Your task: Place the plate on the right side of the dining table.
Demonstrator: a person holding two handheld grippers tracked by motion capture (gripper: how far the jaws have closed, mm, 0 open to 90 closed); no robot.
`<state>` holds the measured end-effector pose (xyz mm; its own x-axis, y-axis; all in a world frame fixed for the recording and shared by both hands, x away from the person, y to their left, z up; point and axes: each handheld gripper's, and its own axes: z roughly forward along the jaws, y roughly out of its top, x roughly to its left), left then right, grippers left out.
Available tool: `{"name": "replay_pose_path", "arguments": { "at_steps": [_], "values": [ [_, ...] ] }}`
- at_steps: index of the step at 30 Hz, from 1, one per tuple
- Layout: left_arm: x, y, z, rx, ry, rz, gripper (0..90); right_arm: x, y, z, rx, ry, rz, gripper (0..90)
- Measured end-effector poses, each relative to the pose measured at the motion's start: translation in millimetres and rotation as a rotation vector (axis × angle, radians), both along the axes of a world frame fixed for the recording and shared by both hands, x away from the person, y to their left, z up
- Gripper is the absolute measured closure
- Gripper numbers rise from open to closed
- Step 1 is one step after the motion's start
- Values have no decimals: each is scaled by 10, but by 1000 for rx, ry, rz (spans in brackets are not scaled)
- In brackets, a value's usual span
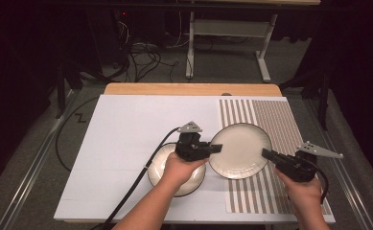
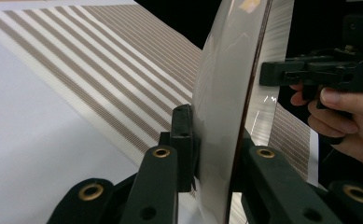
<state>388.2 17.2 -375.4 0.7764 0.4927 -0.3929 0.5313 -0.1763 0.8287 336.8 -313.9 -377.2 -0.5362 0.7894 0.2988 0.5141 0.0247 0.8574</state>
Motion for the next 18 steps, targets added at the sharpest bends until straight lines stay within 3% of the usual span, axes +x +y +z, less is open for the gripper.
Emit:
{"name": "replay_pose_path", "arguments": {
  "at_steps": [11,18],
  "values": [
    [216,-447,-25,25,28,-28,761,-46,-366,-15,19,2,-97,878],
    [321,-721,-65,69,31,-31,748,-18,-567,-74,18,20,-145,878]
  ]
}}
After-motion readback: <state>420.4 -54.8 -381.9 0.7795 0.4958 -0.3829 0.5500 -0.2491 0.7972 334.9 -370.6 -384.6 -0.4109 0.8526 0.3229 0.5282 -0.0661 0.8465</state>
